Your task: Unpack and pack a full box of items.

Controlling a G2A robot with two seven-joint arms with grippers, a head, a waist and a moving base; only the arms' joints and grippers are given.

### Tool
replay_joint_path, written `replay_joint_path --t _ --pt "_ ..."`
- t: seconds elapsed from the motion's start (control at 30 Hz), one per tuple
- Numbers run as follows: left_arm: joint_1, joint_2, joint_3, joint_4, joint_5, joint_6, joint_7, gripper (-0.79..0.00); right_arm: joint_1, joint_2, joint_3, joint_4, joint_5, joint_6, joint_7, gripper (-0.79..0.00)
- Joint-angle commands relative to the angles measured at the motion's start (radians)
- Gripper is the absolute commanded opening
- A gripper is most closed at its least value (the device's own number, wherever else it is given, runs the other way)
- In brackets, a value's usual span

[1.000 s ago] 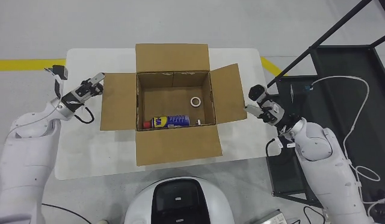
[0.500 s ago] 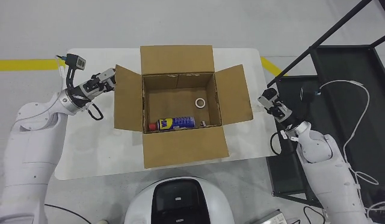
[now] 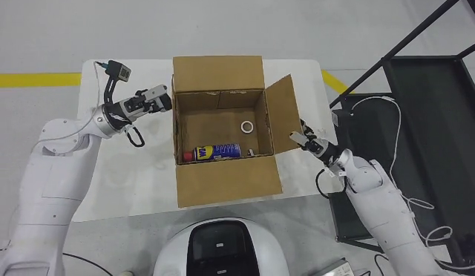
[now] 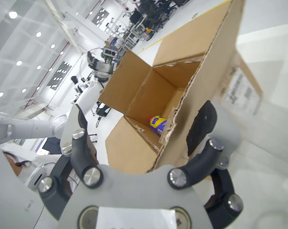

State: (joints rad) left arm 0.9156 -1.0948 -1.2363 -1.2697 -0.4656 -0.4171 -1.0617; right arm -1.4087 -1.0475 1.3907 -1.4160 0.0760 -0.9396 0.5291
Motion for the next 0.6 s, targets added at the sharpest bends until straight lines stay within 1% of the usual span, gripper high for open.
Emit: replay_joint_path --t 0.0,0.1,0.27,0.37,0.5,0.57 --pt "-0.005 -0.004 0.020 0.005 0.007 0.001 0.008 0.000 0.015 -0.003 -0.032 -0.012 0.016 -0.012 0.022 0.000" --pt "-0.013 -0.010 0.046 0.018 0.021 0.001 0.019 0.000 0.048 -0.007 -0.080 -0.018 0.009 -0.007 0.066 0.000" --pt "-0.025 -0.015 0.073 0.056 0.066 -0.001 0.034 0.000 0.099 -0.018 -0.151 0.008 -0.036 0.016 0.092 0.000" --pt "-0.033 -0.019 0.095 0.078 0.110 -0.019 0.036 0.000 0.124 -0.024 -0.182 0.030 -0.087 0.041 0.089 0.000" --pt "-0.047 -0.024 0.127 0.110 0.137 -0.037 -0.007 0.000 0.144 -0.030 -0.207 0.048 -0.151 0.065 0.071 0.000" --pt "-0.059 -0.025 0.139 0.129 0.167 -0.042 -0.010 0.000 0.150 -0.031 -0.212 0.051 -0.173 0.071 0.065 0.000"
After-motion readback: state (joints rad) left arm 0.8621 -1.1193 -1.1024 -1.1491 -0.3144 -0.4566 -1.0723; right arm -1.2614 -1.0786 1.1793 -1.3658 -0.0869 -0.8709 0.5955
